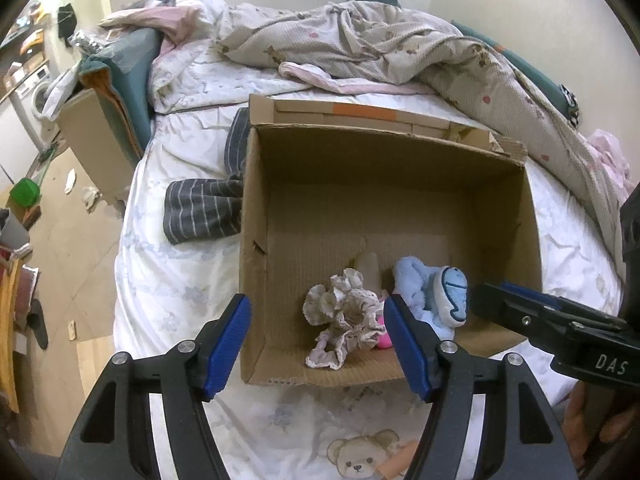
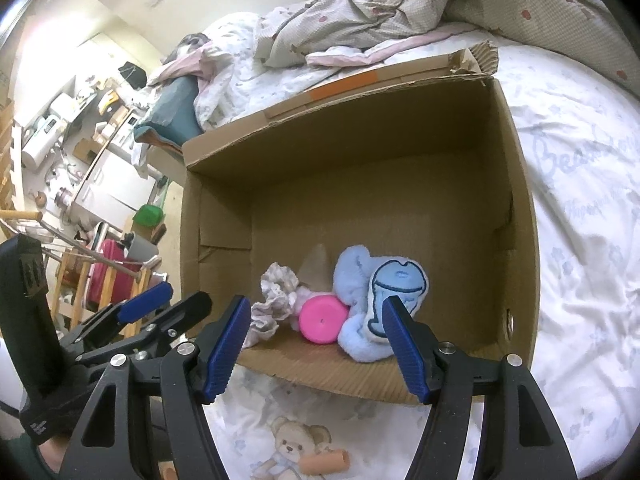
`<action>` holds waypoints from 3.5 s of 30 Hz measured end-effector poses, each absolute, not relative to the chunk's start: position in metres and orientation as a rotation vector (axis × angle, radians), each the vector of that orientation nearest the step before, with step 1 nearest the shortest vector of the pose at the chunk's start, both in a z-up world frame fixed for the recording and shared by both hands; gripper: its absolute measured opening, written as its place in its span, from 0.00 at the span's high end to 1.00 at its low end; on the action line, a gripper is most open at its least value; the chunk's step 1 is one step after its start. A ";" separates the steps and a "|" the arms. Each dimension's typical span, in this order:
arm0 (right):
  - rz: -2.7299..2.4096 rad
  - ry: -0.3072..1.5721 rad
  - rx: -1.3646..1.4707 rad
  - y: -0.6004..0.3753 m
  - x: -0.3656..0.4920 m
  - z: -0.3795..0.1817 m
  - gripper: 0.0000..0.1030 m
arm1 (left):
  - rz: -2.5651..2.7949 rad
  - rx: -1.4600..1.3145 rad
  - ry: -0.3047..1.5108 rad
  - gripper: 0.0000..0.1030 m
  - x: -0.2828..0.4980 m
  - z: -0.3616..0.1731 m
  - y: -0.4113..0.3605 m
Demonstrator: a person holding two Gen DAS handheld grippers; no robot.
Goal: Organize soft objects
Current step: 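Withdraw both tools from the box toward the bed, then grasp the orange foam cylinder with the right gripper, then grasp the clear labelled plastic bag with the left gripper and lift it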
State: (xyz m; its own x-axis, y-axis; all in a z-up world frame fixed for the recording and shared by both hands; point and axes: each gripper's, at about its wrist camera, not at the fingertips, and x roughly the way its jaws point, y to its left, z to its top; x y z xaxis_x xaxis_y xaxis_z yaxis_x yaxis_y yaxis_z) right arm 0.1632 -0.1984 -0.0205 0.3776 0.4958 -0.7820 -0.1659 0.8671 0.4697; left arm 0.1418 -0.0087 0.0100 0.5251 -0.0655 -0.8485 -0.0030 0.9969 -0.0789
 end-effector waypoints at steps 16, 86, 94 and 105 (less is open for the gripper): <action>0.406 1.116 0.325 -0.213 0.133 -0.011 0.30 | 0.028 -0.104 1.019 0.36 0.102 0.016 0.006; 0.415 1.285 0.196 -0.203 0.091 -0.052 0.93 | -0.027 -0.239 1.328 0.36 0.107 -0.092 -0.022; 0.399 1.289 0.217 -0.210 0.092 -0.054 0.93 | -0.044 -0.146 1.324 0.39 0.119 -0.120 -0.041; 0.410 1.297 0.221 -0.206 0.096 -0.056 0.93 | -0.132 -0.186 1.339 0.86 0.112 -0.113 -0.049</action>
State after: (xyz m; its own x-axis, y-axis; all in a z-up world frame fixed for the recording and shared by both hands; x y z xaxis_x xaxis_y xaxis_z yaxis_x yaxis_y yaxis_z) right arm 0.0959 -0.2064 -0.0556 0.2126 0.4143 -0.8850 -0.1699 0.9076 0.3840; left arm 0.1117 -0.0485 -0.1126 0.2256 -0.2014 -0.9532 -0.0121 0.9778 -0.2094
